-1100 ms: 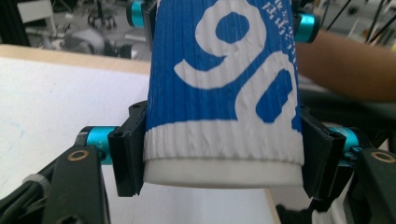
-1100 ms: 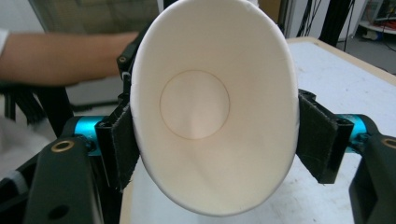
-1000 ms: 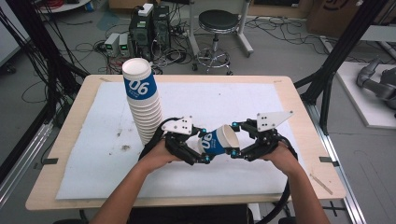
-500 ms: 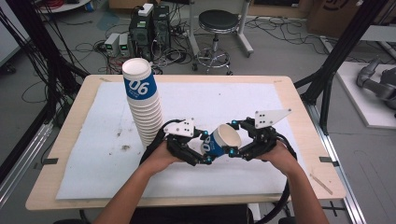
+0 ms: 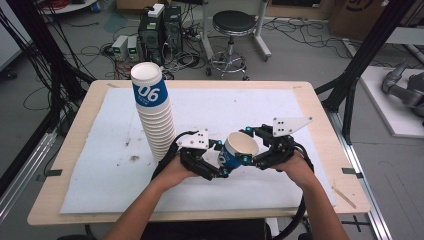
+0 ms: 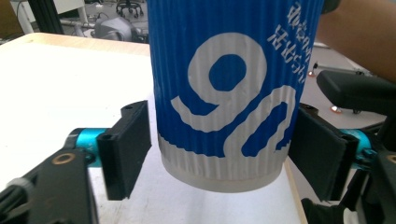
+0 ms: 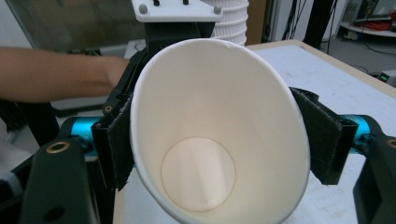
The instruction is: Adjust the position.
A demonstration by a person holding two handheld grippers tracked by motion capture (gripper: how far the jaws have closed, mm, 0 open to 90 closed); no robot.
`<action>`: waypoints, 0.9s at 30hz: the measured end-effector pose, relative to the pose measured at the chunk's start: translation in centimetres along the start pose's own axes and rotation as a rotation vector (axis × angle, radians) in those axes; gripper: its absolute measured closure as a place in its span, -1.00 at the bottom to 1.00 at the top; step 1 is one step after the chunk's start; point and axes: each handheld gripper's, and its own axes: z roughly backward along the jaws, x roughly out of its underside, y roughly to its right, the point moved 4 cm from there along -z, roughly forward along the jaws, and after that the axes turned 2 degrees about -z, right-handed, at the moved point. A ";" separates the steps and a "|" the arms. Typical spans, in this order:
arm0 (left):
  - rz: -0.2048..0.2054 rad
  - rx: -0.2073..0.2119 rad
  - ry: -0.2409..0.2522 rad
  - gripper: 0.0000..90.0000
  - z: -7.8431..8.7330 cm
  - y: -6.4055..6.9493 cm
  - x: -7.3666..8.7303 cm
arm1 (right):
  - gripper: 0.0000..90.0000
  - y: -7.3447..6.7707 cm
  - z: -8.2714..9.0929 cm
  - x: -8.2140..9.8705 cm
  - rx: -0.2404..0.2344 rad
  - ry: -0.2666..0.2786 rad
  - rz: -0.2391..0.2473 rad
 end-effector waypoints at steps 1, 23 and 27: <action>-0.012 0.007 -0.006 -0.37 0.0 0.0 0.0 | -0.47 -0.1 -0.1 -0.1 0.000 -0.015 0.010; 0.031 -0.012 0.185 -0.30 0.5 -0.1 0.1 | -0.67 -0.2 -1.1 -0.8 0.031 0.198 -0.103; 0.050 -0.018 0.251 -0.30 1.0 -0.2 -0.3 | -0.67 -0.2 -1.2 -0.6 0.035 0.180 -0.114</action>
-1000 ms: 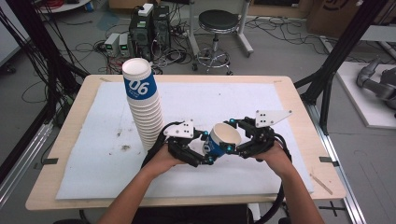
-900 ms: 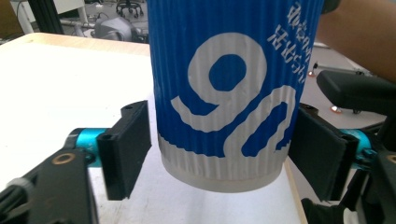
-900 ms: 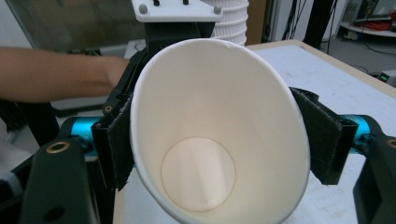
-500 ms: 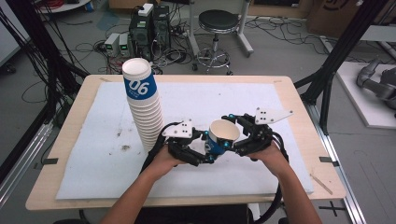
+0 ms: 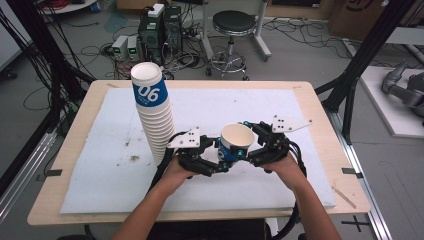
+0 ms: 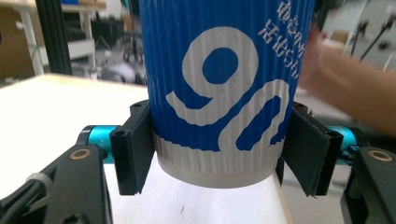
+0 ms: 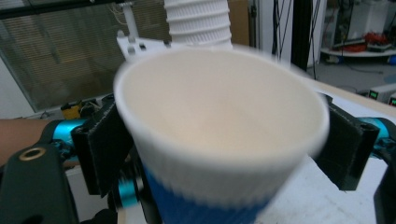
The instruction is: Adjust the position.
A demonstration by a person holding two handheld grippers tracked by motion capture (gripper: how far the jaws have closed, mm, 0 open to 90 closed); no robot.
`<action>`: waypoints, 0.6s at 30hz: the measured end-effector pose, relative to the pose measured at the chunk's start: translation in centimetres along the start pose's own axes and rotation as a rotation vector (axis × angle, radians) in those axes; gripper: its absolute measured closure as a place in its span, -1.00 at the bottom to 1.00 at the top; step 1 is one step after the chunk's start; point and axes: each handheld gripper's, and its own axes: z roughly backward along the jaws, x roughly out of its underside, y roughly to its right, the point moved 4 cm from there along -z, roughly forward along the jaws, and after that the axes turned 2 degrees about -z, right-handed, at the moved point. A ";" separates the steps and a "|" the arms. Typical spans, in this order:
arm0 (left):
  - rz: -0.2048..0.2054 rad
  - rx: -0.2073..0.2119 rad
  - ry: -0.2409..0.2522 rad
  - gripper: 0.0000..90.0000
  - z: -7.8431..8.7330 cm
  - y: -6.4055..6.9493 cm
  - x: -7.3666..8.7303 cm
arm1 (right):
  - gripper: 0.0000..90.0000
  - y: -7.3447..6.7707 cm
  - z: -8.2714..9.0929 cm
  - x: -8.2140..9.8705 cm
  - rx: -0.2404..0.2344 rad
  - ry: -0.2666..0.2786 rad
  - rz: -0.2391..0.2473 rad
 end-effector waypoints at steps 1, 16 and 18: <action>0.000 0.000 0.000 -0.30 0.0 0.0 0.0 | -0.67 0.0 0.0 0.0 0.000 0.000 0.000; -0.023 -0.039 -0.086 -0.33 -0.2 -0.1 0.6 | -0.44 0.1 -0.2 0.5 -0.004 -0.042 0.036; -0.016 -0.102 -0.152 -0.56 -0.1 -0.4 1.1 | -0.42 0.2 0.2 0.4 0.045 -0.044 0.073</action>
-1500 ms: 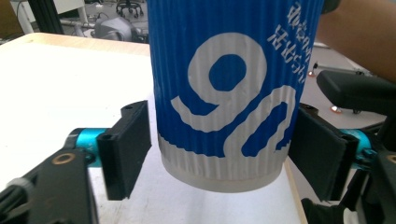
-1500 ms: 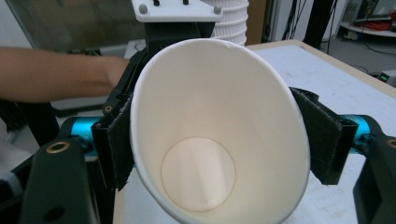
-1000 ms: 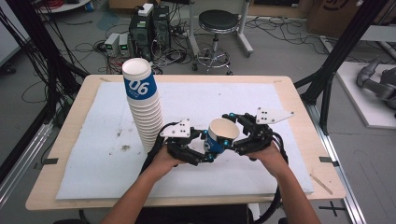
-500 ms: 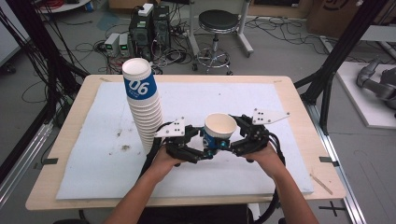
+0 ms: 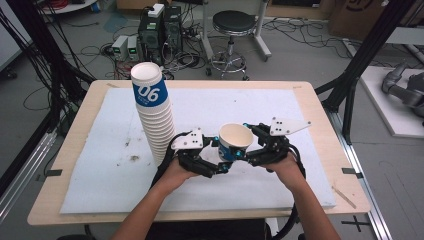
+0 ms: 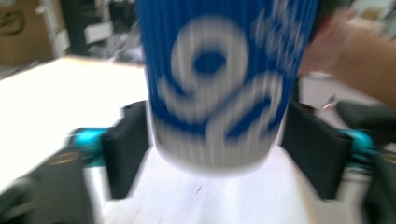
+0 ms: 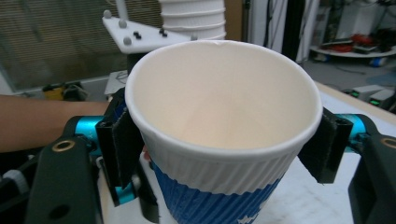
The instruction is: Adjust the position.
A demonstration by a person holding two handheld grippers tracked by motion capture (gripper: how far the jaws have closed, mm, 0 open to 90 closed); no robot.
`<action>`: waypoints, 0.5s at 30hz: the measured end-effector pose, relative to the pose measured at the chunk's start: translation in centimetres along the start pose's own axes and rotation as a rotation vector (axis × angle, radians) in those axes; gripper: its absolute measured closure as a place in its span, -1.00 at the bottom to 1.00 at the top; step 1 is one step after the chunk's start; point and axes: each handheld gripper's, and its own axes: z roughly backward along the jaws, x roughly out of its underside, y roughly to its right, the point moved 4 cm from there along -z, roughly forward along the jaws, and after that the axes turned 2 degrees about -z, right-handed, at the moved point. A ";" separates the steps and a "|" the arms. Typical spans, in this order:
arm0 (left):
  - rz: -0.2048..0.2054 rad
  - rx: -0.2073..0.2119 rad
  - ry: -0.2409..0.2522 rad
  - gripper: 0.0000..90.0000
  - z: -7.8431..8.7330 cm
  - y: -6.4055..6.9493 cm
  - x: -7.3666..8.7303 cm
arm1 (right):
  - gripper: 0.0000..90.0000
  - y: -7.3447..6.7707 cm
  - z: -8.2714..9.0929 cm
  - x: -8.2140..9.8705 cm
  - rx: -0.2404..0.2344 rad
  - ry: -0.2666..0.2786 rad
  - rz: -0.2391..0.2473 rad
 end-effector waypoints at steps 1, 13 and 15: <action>0.000 0.000 0.000 -0.59 0.0 0.0 0.0 | -0.42 0.1 0.3 -0.1 0.016 0.002 0.007; 0.026 -0.076 -0.011 -0.59 2.1 -1.1 0.5 | -0.42 2.1 1.8 0.2 0.188 -0.061 0.061; 0.025 -0.083 -0.012 -0.60 2.3 -1.1 0.5 | -0.42 2.1 1.8 0.4 0.198 -0.073 0.062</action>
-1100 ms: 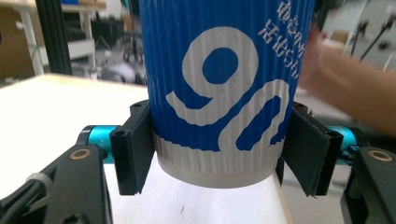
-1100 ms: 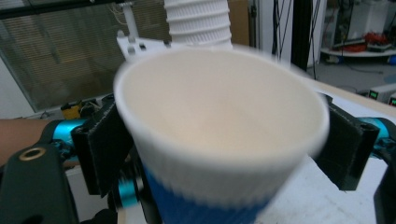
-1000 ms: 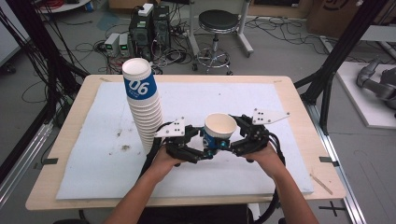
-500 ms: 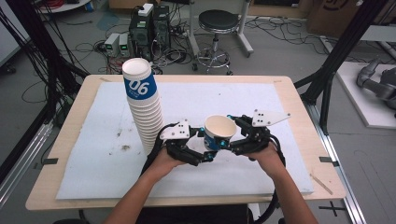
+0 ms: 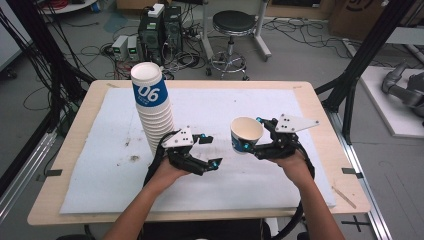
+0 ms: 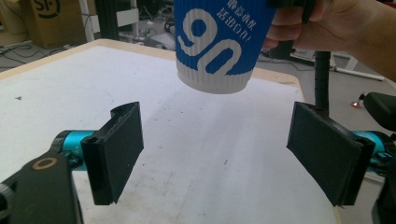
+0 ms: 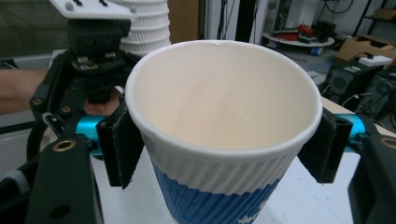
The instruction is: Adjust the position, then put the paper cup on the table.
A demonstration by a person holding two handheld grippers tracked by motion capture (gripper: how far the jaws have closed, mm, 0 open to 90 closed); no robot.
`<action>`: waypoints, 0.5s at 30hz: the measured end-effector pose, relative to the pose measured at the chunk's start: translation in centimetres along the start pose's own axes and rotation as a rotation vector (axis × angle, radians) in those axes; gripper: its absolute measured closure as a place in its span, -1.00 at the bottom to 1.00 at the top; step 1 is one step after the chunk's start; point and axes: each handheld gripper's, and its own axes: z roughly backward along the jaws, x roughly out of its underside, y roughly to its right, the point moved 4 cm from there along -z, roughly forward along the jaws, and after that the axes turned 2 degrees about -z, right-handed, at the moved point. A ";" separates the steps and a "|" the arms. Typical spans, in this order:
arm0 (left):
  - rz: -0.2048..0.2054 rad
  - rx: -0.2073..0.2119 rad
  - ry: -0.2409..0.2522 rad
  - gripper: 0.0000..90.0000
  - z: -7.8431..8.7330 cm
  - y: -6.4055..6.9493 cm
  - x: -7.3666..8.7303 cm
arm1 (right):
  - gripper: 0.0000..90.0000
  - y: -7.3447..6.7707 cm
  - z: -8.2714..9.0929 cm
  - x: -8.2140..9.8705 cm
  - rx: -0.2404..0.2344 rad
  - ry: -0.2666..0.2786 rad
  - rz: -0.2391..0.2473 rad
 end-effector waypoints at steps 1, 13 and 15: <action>0.008 -0.006 0.005 -0.60 0.2 0.0 0.1 | -0.42 0.0 0.1 0.1 0.004 -0.004 -0.001; 0.019 0.005 0.003 -0.59 1.4 0.5 0.2 | -0.44 0.5 0.7 0.6 0.038 0.002 -0.016; 0.019 0.011 0.008 -0.59 1.7 0.8 0.1 | -0.44 0.8 0.8 0.9 0.047 -0.006 -0.027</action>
